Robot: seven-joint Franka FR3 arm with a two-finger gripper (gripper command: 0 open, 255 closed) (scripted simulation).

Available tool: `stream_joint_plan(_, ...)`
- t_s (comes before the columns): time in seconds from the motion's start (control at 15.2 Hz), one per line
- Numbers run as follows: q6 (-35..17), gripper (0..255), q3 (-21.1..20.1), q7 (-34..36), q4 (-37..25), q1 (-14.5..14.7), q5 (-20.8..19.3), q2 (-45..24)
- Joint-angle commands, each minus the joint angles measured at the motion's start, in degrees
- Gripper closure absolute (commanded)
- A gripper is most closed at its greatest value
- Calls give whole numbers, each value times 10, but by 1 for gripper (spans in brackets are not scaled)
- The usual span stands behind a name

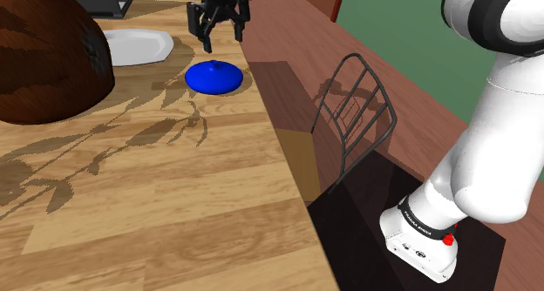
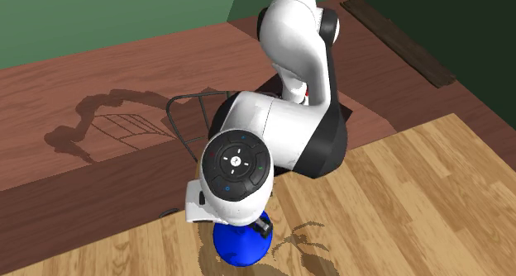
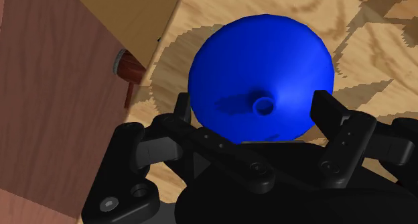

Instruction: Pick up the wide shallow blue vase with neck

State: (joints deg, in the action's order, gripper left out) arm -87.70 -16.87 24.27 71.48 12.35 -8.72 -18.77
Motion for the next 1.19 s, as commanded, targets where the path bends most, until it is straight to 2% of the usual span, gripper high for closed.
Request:
stream_joint_plan(0.0, 33, 0, -1, 11, -96, 23, -20, -65)
stream_joint_plan(0.07, 37, 0, 0, 12, -108, 26, -22, -73)
stream_joint_plan(0.53, -35, 0, 0, 16, -11, 14, -16, -49)
stream_joint_plan(0.66, -35, 0, 0, 16, -11, 14, -16, -49)
stream_joint_plan(0.73, -34, 255, 0, 16, -13, 14, -16, -49)
stream_joint_plan(1.12, -35, 255, 0, 16, -11, 14, -16, -48)
